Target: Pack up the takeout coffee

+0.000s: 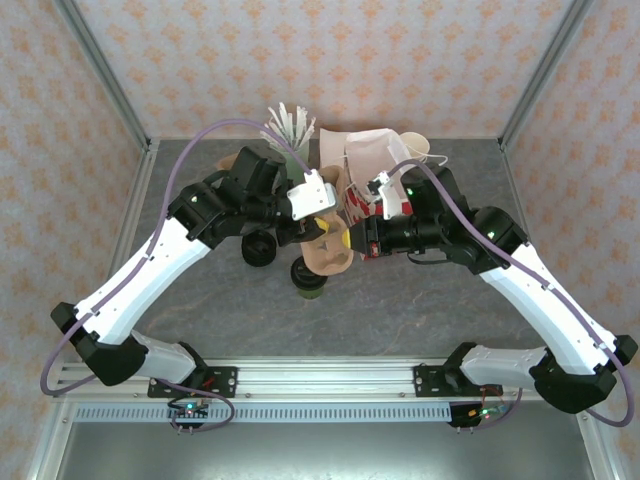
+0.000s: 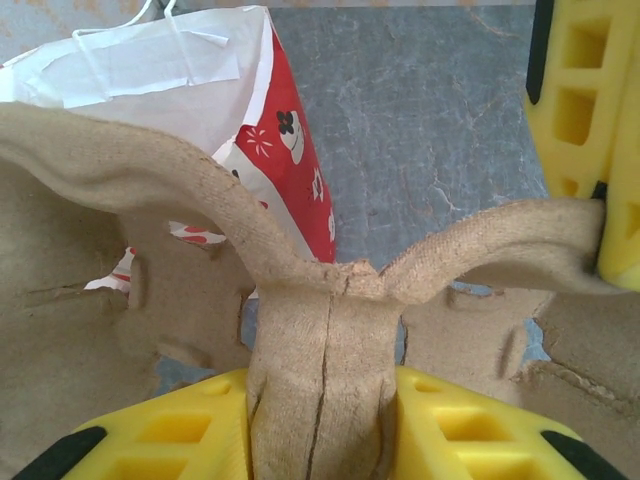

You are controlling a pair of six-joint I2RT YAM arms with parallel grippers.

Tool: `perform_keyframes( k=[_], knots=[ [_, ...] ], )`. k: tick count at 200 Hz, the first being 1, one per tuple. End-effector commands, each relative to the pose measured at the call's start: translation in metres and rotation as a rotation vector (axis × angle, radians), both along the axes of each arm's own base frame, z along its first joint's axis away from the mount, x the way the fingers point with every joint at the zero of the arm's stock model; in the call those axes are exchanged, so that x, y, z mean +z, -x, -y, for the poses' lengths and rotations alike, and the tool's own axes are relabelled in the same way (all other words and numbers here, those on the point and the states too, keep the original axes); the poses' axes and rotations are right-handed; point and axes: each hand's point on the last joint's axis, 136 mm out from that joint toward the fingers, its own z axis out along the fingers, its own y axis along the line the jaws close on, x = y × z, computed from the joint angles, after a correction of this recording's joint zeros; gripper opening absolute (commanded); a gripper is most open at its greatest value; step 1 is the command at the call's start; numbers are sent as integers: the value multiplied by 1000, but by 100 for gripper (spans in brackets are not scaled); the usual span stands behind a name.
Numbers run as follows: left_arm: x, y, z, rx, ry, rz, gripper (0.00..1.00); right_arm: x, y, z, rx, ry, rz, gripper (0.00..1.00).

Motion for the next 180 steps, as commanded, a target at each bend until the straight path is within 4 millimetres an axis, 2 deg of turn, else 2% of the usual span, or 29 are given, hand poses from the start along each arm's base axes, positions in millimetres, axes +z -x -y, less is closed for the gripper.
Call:
perform_keyframes(
  k=[1, 8, 28, 51, 89, 115, 126, 145, 171, 180],
  knots=[
    [14, -4, 6, -5, 32, 28, 33, 16, -5, 5, -20, -16, 65, 0],
    [14, -4, 7, -3, 36, 25, 33, 15, -7, 7, -34, -10, 70, 0],
    [17, -5, 8, 3, 51, 20, 31, 16, -12, 16, -79, 11, 104, 18],
    [21, -6, 8, 14, 68, 7, 30, 20, -20, 38, -170, 51, 200, 25],
    [27, -10, 8, 32, 126, -77, 30, 25, -50, 90, -408, 170, 379, 26],
    [32, -14, 8, 51, 154, -99, 30, 25, -79, 129, -613, 297, 463, 34],
    [36, -15, 9, 56, 169, -102, 30, 24, -92, 142, -684, 353, 475, 34],
    [42, -16, 9, 69, 195, -106, 30, 17, -117, 153, -748, 404, 481, 29],
    [48, -16, 7, 87, 206, -114, 27, 7, -147, 157, -769, 438, 454, 30],
    [50, -14, 7, 81, 216, -119, 27, -4, -161, 154, -756, 460, 414, 30]
  ],
)
